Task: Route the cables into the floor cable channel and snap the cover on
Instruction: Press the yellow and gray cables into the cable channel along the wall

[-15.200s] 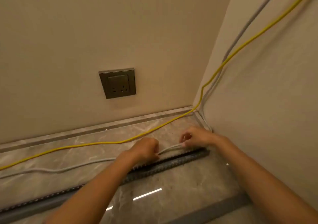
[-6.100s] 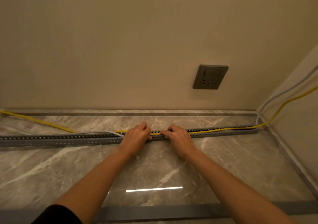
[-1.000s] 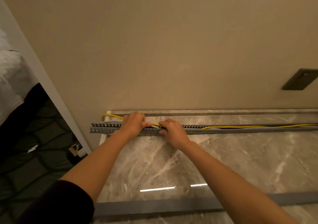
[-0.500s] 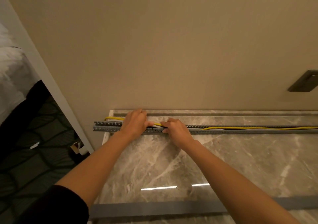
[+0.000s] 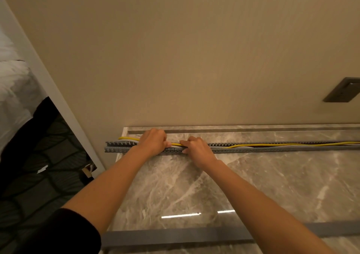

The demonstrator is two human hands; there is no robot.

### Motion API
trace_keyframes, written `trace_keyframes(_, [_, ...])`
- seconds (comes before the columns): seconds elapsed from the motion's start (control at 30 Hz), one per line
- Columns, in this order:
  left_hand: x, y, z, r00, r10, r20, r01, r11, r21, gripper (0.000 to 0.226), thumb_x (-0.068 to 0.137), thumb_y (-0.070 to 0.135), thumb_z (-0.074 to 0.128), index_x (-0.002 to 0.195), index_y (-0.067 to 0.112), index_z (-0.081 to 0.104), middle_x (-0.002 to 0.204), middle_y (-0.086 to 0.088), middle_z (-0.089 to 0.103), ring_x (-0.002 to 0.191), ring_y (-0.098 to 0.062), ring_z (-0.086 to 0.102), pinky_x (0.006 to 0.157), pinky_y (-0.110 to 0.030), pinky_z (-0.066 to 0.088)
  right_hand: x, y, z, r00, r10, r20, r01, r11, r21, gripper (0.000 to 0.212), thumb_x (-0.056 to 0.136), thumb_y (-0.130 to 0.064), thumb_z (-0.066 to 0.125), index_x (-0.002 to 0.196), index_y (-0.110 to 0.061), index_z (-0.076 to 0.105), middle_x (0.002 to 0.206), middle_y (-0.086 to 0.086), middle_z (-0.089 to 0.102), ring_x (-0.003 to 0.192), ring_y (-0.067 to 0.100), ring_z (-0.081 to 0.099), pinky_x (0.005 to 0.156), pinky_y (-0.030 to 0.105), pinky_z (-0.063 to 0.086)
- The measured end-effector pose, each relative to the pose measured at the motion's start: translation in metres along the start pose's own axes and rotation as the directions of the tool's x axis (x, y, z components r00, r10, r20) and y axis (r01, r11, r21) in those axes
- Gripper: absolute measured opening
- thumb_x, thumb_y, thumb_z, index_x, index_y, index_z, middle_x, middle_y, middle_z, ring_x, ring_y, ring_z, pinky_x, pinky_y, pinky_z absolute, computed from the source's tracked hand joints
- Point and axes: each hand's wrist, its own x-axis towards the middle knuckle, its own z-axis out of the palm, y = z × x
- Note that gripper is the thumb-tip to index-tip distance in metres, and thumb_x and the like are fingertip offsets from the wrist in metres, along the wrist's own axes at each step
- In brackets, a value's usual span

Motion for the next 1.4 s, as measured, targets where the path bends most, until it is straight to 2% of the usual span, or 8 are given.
trace_keyframes(0.17, [0.005,0.011,0.003,0.990,-0.133,-0.048,0.133,0.991,-0.009,0.043,0.081,0.031,0.069,0.106,-0.001,0.056,0.113,-0.018,0.062,0.106,-0.034,0.058,0.083,-0.039,0.047,0.000,0.001,-0.002,1.000,0.009,0.019,-0.010,0.999,0.041,0.036,0.095,-0.018,0.047,0.130,-0.011,0.051,0.120,0.017,0.056,0.111,0.034,0.050,0.091,0.041,0.043])
trace_keyframes(0.3, [0.012,0.013,-0.002,0.983,-0.170,-0.067,0.179,0.971,0.161,0.054,0.077,0.043,0.070,0.114,0.007,0.055,0.122,-0.012,0.056,0.120,-0.029,0.046,0.096,-0.038,0.041,-0.002,0.000,-0.002,1.000,0.006,0.010,-0.006,1.000,0.019,0.036,0.095,-0.018,0.046,0.131,-0.011,0.050,0.122,0.017,0.055,0.110,0.034,0.050,0.091,0.041,0.042])
trace_keyframes(0.4, [0.021,0.008,0.000,0.970,-0.244,0.008,0.242,0.965,0.095,0.061,0.073,0.042,0.074,0.119,0.008,0.053,0.126,-0.012,0.053,0.121,-0.030,0.049,0.098,-0.041,0.043,-0.002,-0.003,-0.001,1.000,0.023,0.001,-0.023,1.000,0.015,0.036,0.095,-0.016,0.046,0.131,-0.010,0.050,0.122,0.017,0.055,0.110,0.034,0.051,0.090,0.040,0.042])
trace_keyframes(0.63, [0.020,0.014,0.013,0.974,-0.228,0.003,0.228,0.973,0.019,0.030,0.083,0.018,0.067,0.110,0.007,0.057,0.121,-0.013,0.061,0.117,-0.030,0.054,0.097,-0.039,0.042,-0.002,-0.021,-0.001,0.995,0.100,-0.027,-0.098,0.992,0.081,0.036,0.093,-0.007,0.047,0.128,-0.008,0.054,0.121,0.019,0.057,0.112,0.036,0.053,0.093,0.040,0.042])
trace_keyframes(0.8, [0.011,-0.011,0.001,0.994,-0.074,0.083,0.098,0.938,-0.332,0.031,0.081,0.019,0.069,0.057,0.015,0.049,0.068,-0.004,0.057,0.074,-0.021,0.057,0.063,-0.028,0.041,-0.003,-0.026,-0.007,0.995,0.095,-0.041,-0.090,0.990,0.106,0.033,0.091,-0.012,0.050,0.123,-0.006,0.056,0.122,0.017,0.057,0.112,0.034,0.054,0.093,0.039,0.042])
trace_keyframes(0.9, [0.009,-0.030,-0.012,0.995,-0.095,-0.036,0.071,0.899,-0.433,0.032,0.088,0.009,0.056,0.059,0.020,0.048,0.069,-0.001,0.053,0.070,-0.014,0.049,0.067,-0.027,0.038,0.003,-0.045,-0.008,0.999,0.010,-0.033,-0.005,0.989,0.145,0.037,0.089,-0.010,0.051,0.126,-0.005,0.054,0.124,0.017,0.057,0.113,0.034,0.054,0.098,0.040,0.042])
trace_keyframes(1.1, [0.012,-0.086,-0.021,0.982,-0.179,-0.064,0.153,0.944,-0.291,0.026,0.092,0.007,0.044,0.098,-0.009,0.063,0.111,-0.028,0.064,0.103,-0.037,0.059,0.085,-0.039,0.045,0.024,-0.088,-0.008,0.998,-0.052,-0.023,0.056,0.972,0.229,0.029,0.089,-0.018,0.053,0.115,-0.006,0.059,0.115,0.020,0.062,0.109,0.035,0.055,0.090,0.040,0.043])
trace_keyframes(1.4, [0.025,-0.122,-0.020,0.995,0.028,0.098,-0.024,0.999,-0.042,0.042,0.096,0.036,0.040,0.065,0.015,0.058,0.082,-0.003,0.047,0.088,-0.025,0.050,0.081,-0.036,0.042,0.036,-0.095,-0.003,0.998,-0.061,0.030,0.054,0.982,0.182,0.037,0.088,-0.022,0.057,0.123,-0.012,0.052,0.115,0.018,0.060,0.108,0.034,0.055,0.084,0.037,0.045])
